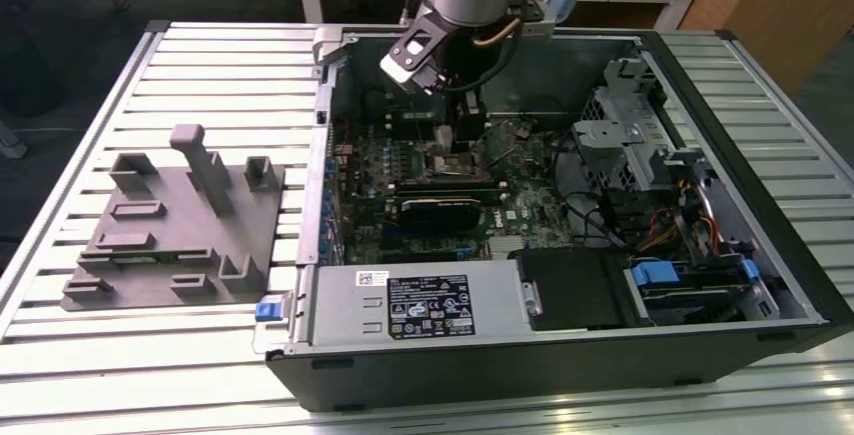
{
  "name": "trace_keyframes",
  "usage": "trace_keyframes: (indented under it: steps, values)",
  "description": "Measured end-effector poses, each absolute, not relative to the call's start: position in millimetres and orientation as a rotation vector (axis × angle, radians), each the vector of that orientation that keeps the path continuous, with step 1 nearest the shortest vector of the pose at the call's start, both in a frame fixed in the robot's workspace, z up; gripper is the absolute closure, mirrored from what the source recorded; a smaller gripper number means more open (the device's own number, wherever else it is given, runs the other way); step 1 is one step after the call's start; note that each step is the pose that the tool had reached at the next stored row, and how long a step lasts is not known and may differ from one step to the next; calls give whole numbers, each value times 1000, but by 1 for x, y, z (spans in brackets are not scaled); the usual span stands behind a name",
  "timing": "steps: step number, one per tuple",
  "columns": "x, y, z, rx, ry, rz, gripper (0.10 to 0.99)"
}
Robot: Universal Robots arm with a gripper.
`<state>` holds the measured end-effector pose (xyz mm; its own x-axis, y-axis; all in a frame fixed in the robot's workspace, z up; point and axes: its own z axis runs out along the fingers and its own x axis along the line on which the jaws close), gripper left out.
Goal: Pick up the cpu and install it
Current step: 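Place the cpu into insertion slot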
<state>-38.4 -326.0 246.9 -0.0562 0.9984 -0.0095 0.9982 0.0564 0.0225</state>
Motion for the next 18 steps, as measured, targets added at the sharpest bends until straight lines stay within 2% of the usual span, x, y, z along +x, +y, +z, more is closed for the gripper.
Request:
trace_keyframes:
  steps: [18]
  values:
    - [-38,-320,225,2146,2264,15,553]
